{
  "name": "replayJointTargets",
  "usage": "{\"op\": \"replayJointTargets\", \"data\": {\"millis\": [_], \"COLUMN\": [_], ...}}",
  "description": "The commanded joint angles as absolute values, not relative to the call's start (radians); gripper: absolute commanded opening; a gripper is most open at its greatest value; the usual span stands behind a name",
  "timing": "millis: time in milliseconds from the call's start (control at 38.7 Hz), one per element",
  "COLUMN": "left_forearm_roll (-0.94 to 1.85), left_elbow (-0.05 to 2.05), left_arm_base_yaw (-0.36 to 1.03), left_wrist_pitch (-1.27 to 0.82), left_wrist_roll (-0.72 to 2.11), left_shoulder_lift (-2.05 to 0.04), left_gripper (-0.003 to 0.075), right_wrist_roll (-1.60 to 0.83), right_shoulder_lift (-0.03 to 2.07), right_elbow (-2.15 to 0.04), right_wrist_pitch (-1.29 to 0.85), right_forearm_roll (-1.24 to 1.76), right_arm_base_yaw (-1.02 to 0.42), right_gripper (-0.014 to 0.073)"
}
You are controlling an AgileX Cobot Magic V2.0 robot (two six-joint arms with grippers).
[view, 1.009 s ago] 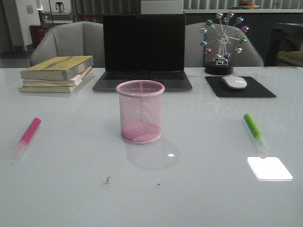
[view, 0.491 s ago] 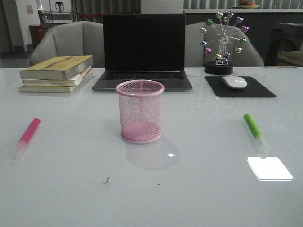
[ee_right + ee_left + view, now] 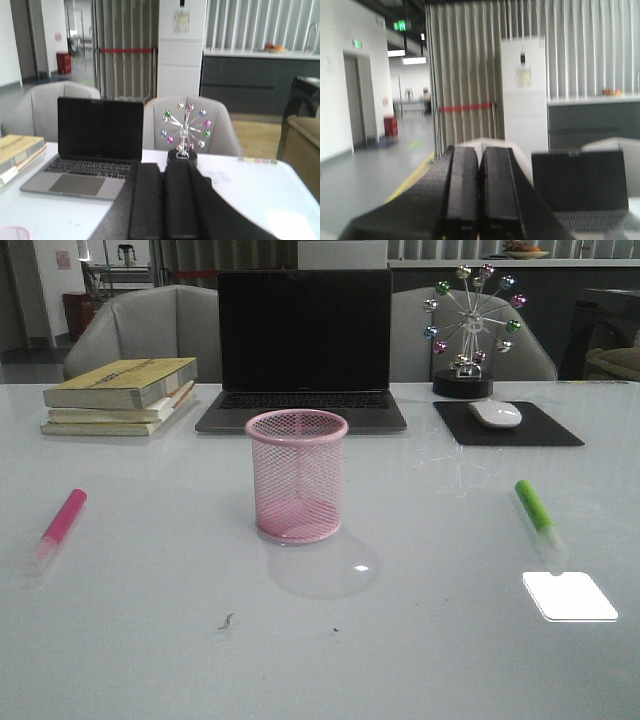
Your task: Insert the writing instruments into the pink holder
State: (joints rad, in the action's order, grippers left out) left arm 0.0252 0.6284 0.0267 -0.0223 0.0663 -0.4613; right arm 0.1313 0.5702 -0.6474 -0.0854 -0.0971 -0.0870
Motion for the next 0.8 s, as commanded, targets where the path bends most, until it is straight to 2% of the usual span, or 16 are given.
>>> {"op": "replayJointTargets", "data": {"millis": [0,207,310,440,517,621,672,776], "left_forearm_roll": [0.026,0.028,0.033,0.063,0.063,0.063,0.063,0.063], "left_elbow": [0.695,0.716,0.716,0.716,0.716,0.716,0.716,0.716], "left_arm_base_yaw": [0.027,0.027,0.027,0.027,0.027,0.027,0.027,0.027], "left_wrist_pitch": [0.014,0.011,-0.014,-0.014,-0.017,-0.032,-0.032,-0.008], "left_wrist_roll": [0.058,0.058,0.058,0.058,0.058,0.058,0.058,0.058], "left_shoulder_lift": [-0.560,-0.726,-0.801,-0.851,-0.872,-0.890,-0.892,-0.892], "left_gripper": [0.0104,0.0127,0.0247,0.0389,0.0441,0.0472,0.0472,0.0468], "right_wrist_roll": [0.132,0.132,0.132,0.132,0.132,0.132,0.132,0.132], "right_shoulder_lift": [0.676,0.801,0.840,0.869,0.888,0.918,0.937,0.972], "right_elbow": [-0.727,-0.745,-0.745,-0.745,-0.745,-0.745,-0.745,-0.744], "right_wrist_pitch": [-0.008,-0.022,-0.062,-0.097,-0.128,-0.166,-0.181,-0.181], "right_forearm_roll": [-0.102,-0.102,-0.102,-0.102,-0.102,-0.102,-0.102,-0.098], "right_arm_base_yaw": [-0.086,-0.086,-0.086,-0.086,-0.086,-0.086,-0.086,-0.086], "right_gripper": [0.0059,0.0060,0.0084,0.0218,0.0326,0.0489,0.0526,0.0529]}}
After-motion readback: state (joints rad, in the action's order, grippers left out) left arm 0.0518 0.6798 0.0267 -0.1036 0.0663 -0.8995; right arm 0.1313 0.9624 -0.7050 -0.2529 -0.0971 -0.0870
